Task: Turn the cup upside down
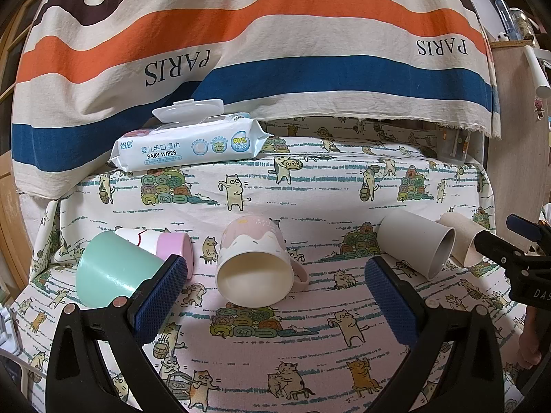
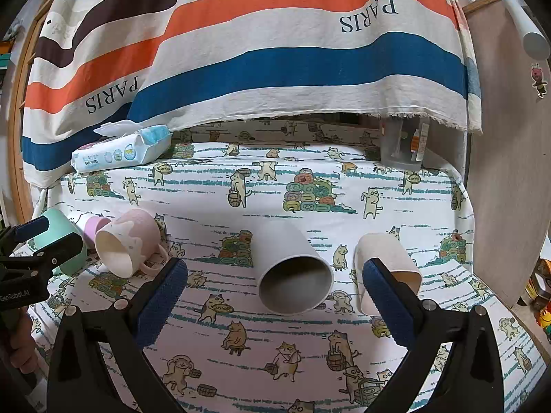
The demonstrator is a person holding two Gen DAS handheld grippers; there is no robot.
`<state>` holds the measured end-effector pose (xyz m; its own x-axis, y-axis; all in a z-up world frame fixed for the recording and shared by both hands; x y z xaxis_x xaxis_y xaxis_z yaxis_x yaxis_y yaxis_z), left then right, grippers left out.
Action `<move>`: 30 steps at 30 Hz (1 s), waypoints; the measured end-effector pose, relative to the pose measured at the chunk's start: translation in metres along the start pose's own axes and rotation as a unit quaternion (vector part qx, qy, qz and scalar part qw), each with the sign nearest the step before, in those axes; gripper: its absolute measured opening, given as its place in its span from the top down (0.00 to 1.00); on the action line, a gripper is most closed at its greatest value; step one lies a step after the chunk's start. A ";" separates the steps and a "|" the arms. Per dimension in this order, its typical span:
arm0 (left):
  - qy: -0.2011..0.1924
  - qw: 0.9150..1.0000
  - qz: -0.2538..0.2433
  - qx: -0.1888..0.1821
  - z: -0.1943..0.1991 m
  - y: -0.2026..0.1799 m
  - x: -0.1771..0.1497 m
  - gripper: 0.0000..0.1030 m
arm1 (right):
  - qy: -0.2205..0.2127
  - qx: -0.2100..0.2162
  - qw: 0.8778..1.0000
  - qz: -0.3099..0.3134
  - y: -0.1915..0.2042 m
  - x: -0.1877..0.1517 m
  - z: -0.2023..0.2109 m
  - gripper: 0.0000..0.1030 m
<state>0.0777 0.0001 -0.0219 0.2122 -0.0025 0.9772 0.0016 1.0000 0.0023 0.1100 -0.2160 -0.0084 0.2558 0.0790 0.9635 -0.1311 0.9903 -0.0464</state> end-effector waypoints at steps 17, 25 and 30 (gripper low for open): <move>0.000 1.000 0.000 0.000 0.000 0.000 0.000 0.01 | 0.000 0.000 1.000 0.000 -0.001 0.000 0.000 0.01; 0.000 1.000 0.000 0.000 0.000 0.000 0.000 0.01 | 0.000 0.000 1.000 0.000 -0.001 0.000 -0.001 0.01; 0.000 1.000 0.002 0.001 0.001 0.001 -0.001 0.01 | 0.000 0.000 1.000 0.000 -0.001 0.000 -0.001 0.01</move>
<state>0.0761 0.0014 -0.0225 0.2118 0.0013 0.9773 -0.0009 1.0000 -0.0012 0.1107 -0.2171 -0.0084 0.2565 0.0782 0.9634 -0.1304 0.9904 -0.0456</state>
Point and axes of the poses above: each gripper's, at about its wrist camera, not at the fingertips, and z roughly against the way its jaws point, y to its left, x to its top, the point moved 8 cm from there along -z, roughly the way its jaws point, and after that the axes turned 5 degrees about -y, right-handed, at the moved point
